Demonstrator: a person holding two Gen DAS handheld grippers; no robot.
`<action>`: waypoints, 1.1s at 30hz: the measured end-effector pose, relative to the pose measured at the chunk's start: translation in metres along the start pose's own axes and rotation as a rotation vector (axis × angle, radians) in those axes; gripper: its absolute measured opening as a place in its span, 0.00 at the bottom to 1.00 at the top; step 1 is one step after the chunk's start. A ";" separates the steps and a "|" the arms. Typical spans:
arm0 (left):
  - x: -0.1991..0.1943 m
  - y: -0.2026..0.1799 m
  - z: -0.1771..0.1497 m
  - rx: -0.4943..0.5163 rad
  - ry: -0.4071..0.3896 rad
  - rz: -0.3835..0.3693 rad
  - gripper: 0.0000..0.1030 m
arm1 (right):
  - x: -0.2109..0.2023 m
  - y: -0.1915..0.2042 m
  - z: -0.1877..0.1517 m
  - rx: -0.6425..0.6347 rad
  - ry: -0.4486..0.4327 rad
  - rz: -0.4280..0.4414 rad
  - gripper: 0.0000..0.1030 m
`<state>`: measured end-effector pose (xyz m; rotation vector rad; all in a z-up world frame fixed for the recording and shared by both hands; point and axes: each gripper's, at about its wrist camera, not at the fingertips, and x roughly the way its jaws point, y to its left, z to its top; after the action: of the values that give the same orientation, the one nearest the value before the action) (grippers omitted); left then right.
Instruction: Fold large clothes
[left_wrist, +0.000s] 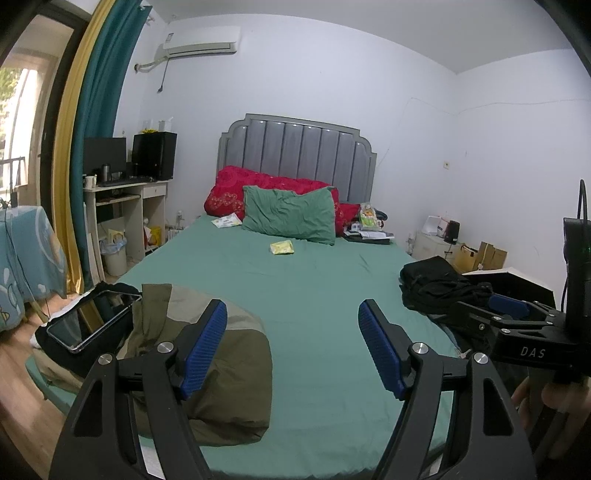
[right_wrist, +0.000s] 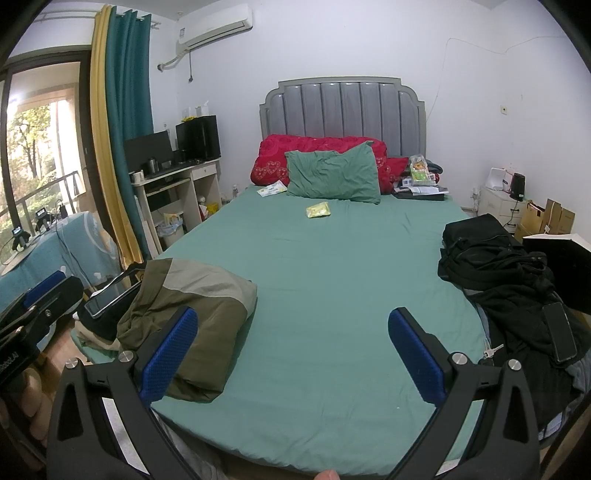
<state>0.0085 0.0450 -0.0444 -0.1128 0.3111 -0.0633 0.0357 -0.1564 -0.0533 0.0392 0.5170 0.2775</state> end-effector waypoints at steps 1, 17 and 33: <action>0.000 0.000 0.000 0.001 -0.001 0.000 0.74 | 0.000 0.000 0.000 0.000 0.001 0.000 0.99; 0.001 0.001 -0.002 -0.001 -0.001 -0.001 0.74 | 0.002 -0.002 0.000 -0.004 0.000 -0.003 0.99; 0.001 0.000 -0.001 -0.002 0.004 -0.001 0.74 | 0.001 -0.001 0.000 -0.005 0.000 -0.003 0.99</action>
<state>0.0086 0.0451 -0.0456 -0.1151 0.3146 -0.0645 0.0372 -0.1573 -0.0544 0.0336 0.5163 0.2760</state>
